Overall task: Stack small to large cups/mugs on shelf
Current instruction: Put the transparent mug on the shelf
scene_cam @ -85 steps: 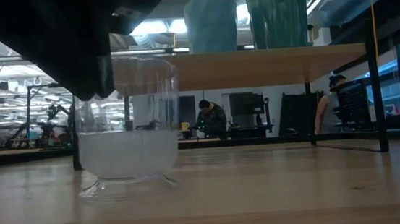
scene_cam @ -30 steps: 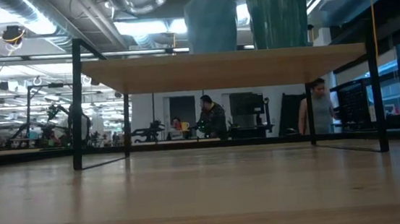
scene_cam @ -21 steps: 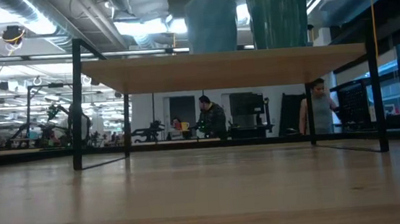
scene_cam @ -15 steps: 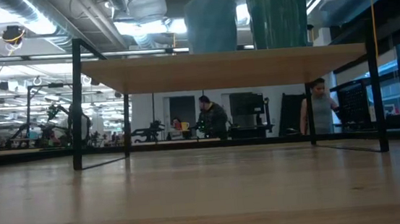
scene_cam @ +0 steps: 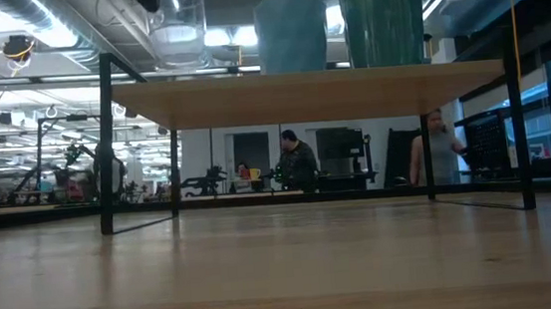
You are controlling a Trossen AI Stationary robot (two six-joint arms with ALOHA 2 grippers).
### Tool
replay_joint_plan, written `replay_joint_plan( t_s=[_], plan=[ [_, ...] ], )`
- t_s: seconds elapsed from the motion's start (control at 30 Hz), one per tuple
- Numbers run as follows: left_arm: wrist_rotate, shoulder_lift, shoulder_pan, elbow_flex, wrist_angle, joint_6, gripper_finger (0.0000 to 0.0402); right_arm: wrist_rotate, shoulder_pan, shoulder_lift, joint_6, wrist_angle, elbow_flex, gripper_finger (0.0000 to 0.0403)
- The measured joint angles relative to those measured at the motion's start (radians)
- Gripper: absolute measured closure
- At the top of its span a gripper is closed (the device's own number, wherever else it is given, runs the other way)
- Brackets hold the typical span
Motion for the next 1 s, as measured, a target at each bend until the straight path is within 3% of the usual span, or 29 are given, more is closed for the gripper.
replay_joint_plan(
  t_s=[0.27,0.67,1.0],
  plan=[
    [0.032,0.0,0.001,-0.078,0.069,0.027,0.04,0.0,0.0,0.0,0.0,0.001,0.0,0.0221],
    [0.109,0.004,0.02,-0.084,0.116,0.036,0.0399,0.0,-0.003,0.0,-0.001,0.0,0.0,0.0226],
    [0.11,0.011,0.069,-0.085,0.135,0.024,0.0387,0.0,-0.003,0.0,0.002,0.0,0.0,0.0226]
  ],
)
